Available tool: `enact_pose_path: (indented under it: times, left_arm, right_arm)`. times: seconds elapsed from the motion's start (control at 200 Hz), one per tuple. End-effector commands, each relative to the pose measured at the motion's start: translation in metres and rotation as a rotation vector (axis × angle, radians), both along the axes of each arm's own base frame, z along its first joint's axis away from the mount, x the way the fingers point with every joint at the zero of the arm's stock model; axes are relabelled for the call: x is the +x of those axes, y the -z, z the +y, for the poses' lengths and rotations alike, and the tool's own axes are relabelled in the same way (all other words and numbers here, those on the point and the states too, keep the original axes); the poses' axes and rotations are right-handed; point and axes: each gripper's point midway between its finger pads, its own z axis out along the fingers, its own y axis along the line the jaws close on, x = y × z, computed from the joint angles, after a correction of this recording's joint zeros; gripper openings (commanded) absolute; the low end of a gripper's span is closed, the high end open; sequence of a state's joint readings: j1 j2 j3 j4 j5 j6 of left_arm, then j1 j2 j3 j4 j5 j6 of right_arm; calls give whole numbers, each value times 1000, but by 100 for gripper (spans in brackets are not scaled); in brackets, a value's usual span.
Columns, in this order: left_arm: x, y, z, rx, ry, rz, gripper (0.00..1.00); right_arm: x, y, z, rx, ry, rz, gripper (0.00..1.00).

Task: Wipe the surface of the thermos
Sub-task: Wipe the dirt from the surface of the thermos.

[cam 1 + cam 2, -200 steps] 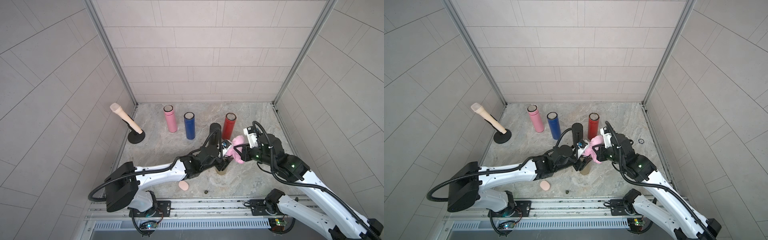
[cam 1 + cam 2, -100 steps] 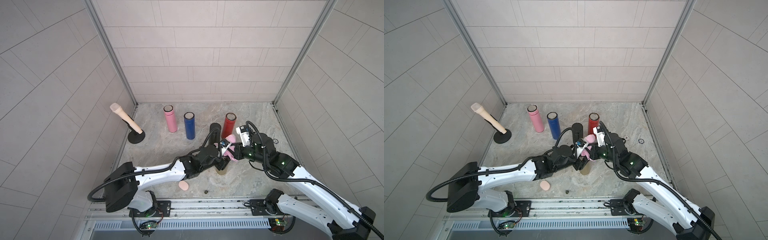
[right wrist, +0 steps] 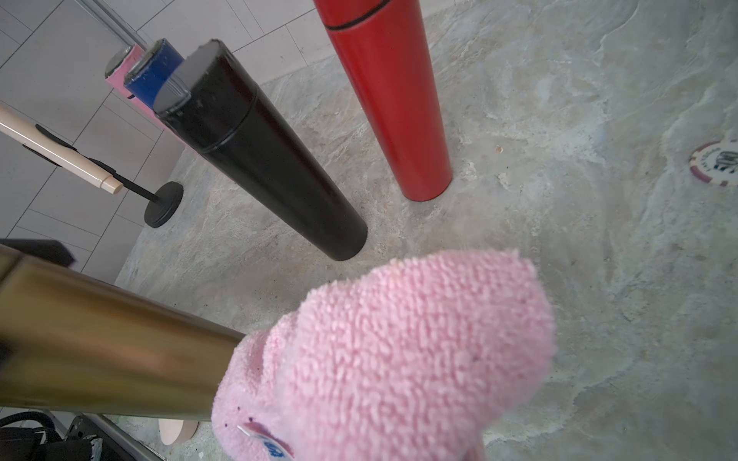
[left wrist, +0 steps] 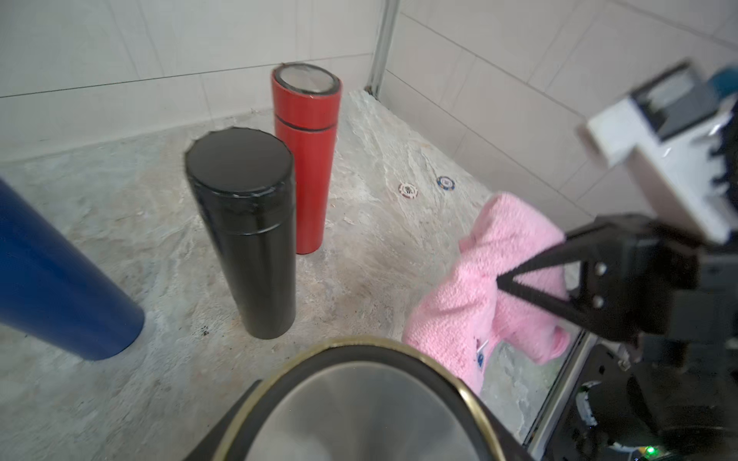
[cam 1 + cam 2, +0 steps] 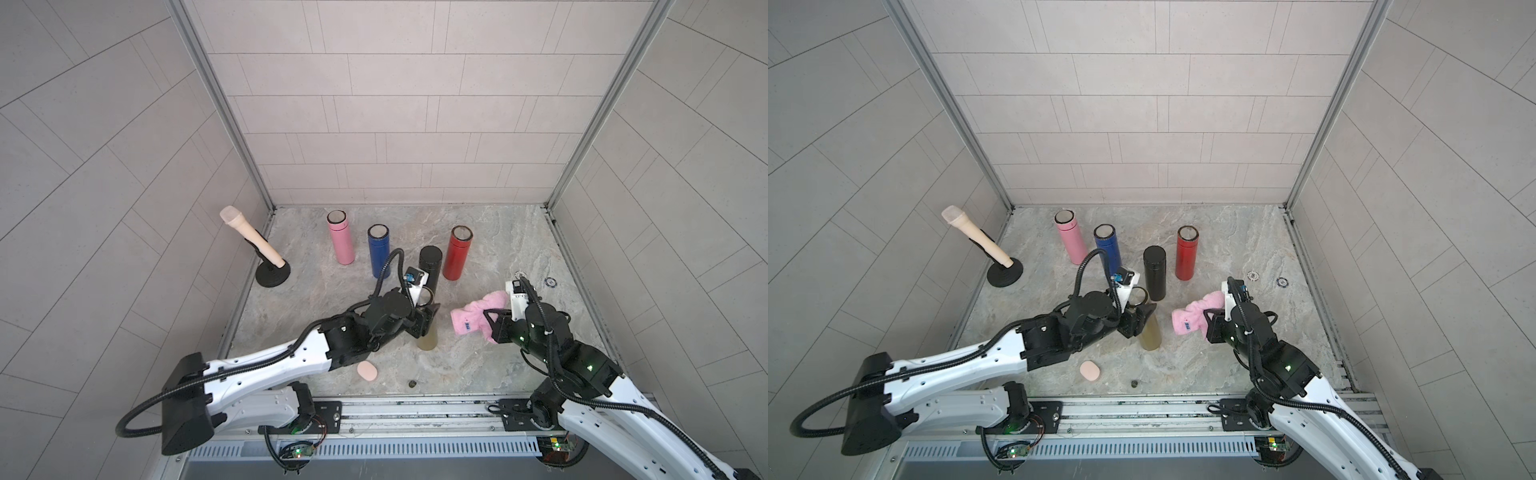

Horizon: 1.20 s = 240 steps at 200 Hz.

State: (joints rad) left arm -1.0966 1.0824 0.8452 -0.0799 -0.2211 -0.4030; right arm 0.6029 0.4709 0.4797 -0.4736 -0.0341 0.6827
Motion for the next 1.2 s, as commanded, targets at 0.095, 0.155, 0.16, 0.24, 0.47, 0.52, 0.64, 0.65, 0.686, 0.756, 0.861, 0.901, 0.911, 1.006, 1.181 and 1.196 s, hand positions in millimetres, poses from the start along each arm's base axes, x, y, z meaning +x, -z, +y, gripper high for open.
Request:
enact_pose_path:
  times: [0.095, 0.155, 0.16, 0.24, 0.47, 0.52, 0.64, 0.65, 0.686, 0.756, 0.861, 0.901, 0.911, 1.006, 1.181, 1.196]
  left_arm:
    - [10, -74, 30, -354, -166, 53, 0]
    - [11, -87, 33, -434, -171, 53, 0]
    - [11, -88, 34, -442, -172, 54, 0]
    - [14, -99, 34, -535, -169, 47, 0]
    - [26, -104, 17, -716, -128, 94, 0]
    - [28, -102, 12, -706, -122, 101, 0]
    - [32, -88, 4, -677, -124, 127, 0]
    - [33, -86, 4, -673, -128, 129, 0]
    - [34, -82, 6, -656, -148, 133, 0]
    - [37, -74, 12, -630, -174, 132, 0]
    - [39, -68, 27, -595, -220, 121, 0]
    - [41, -66, 35, -583, -242, 116, 0]
    - [41, -66, 37, -584, -247, 114, 0]
    - [43, -65, 50, -578, -277, 104, 0]
    - [42, -73, 60, -592, -285, 88, 0]
    - [42, -74, 60, -593, -284, 88, 0]
  right_arm:
    - [-8, 23, 27, 184, -102, -15, 0]
    - [-10, 27, 36, 227, -136, -8, 0]
    - [-10, 27, 37, 232, -138, -8, 0]
    - [-12, 23, 49, 284, -192, -12, 0]
    - [-7, -6, 66, 329, -263, -64, 0]
    - [-5, -14, 68, 334, -270, -77, 0]
    - [-3, -26, 72, 333, -285, -91, 0]
    - [-3, -27, 71, 332, -286, -93, 0]
    - [-4, -31, 71, 330, -289, -98, 0]
    - [-5, -37, 69, 328, -286, -110, 0]
    - [-9, -48, 64, 332, -282, -136, 0]
    - [-11, -54, 62, 330, -283, -145, 0]
    - [-12, -54, 62, 329, -284, -144, 0]
    - [-17, -67, 59, 319, -290, -160, 0]
    - [-21, -91, 61, 335, -320, -192, 0]
    - [-21, -95, 63, 341, -329, -195, 0]
